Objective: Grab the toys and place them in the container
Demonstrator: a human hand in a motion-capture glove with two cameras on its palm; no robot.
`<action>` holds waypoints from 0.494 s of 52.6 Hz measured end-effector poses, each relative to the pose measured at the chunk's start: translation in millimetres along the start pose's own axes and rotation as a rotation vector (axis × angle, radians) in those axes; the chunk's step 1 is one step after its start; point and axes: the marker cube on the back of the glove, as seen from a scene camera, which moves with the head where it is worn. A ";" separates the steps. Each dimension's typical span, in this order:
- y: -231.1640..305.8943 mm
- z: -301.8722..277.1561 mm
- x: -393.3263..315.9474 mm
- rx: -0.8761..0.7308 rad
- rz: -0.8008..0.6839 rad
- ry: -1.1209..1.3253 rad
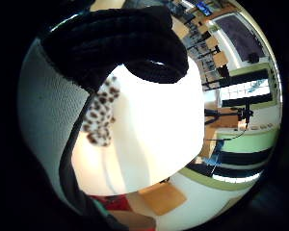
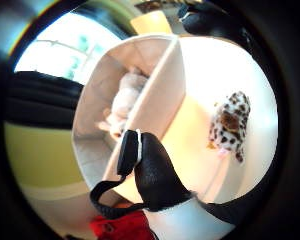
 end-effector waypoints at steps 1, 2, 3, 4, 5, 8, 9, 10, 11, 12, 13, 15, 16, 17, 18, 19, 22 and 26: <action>1.3 3.1 6.3 -0.004 0.008 0.014; 2.2 6.1 11.8 -0.008 0.020 0.028; 2.6 8.7 16.2 -0.010 0.040 0.039; 2.6 11.2 19.4 -0.012 0.064 0.045; 2.5 13.5 21.7 -0.015 0.085 0.047; 4.0 20.4 26.6 -0.036 0.098 0.029; 5.0 22.9 28.4 -0.044 0.086 0.025; 5.7 25.5 30.3 -0.053 0.077 0.026; 6.1 28.3 32.2 -0.060 0.074 0.029; 6.1 30.9 33.2 -0.066 0.080 0.028; 5.7 33.2 33.3 -0.072 0.090 0.019; 4.6 37.5 31.7 -0.083 0.119 -0.011; 4.1 39.9 31.2 -0.088 0.131 -0.019; 3.9 42.5 31.1 -0.093 0.137 -0.018; 4.0 45.3 31.6 -0.098 0.137 -0.008; 4.2 48.2 32.1 -0.102 0.132 0.008; 5.4 56.0 34.2 -0.111 0.114 0.054; 6.6 63.7 35.7 -0.122 0.104 0.039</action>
